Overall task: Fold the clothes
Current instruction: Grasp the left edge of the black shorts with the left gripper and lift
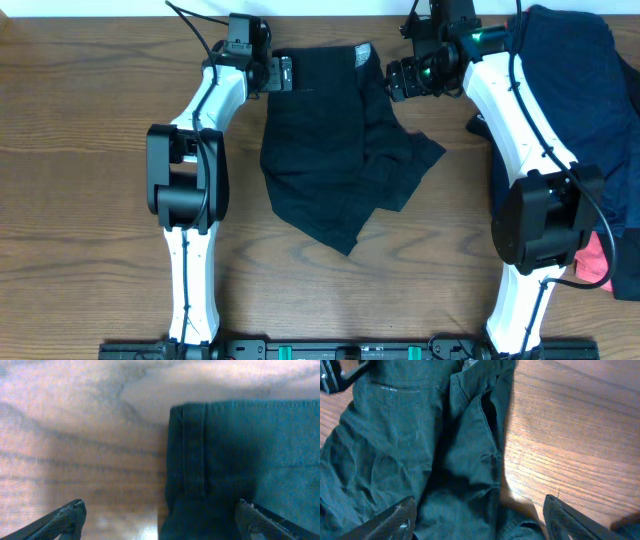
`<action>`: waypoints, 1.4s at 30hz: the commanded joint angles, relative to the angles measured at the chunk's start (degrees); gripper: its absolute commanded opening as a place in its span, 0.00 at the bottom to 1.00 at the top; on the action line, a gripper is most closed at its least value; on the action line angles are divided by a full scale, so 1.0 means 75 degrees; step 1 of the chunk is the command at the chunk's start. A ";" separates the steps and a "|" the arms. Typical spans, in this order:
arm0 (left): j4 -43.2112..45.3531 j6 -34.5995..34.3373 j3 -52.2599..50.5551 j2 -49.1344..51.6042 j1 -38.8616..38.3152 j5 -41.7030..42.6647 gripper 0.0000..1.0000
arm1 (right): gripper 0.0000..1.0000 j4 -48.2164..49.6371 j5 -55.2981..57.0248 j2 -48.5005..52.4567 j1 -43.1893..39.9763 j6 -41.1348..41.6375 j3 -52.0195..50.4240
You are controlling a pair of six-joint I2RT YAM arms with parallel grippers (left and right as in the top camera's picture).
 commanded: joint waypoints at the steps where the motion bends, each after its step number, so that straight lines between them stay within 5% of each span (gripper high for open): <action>1: 0.0262 0.0073 -0.0015 0.0105 -0.0035 -0.0087 0.91 | 0.74 -0.0012 0.0102 0.0026 -0.0015 -0.0082 0.0044; 9: 0.0627 0.0076 -0.0015 0.0111 -0.0428 -0.0055 0.81 | 0.65 -0.0006 0.0152 0.0026 -0.0017 -0.0058 0.0044; 16: 0.0621 0.0079 -0.0015 0.0111 -0.0781 -0.0064 0.51 | 0.61 0.0032 0.0152 0.0026 -0.0023 -0.0061 0.0044; 30: 0.0766 0.0073 -0.0015 0.0481 -0.0577 -0.0093 0.50 | 0.63 0.0029 0.0152 0.0026 -0.0023 -0.0061 0.0044; 35: 0.0679 0.0073 -0.0012 0.0277 -0.0504 -0.0460 0.06 | 0.61 0.0201 0.0146 0.0026 -0.0023 -0.0055 0.0044; 42: -0.0373 0.0119 -0.0012 -0.1349 -0.0463 -0.1559 0.06 | 0.55 0.0632 0.0146 0.0026 -0.0032 0.0038 0.0044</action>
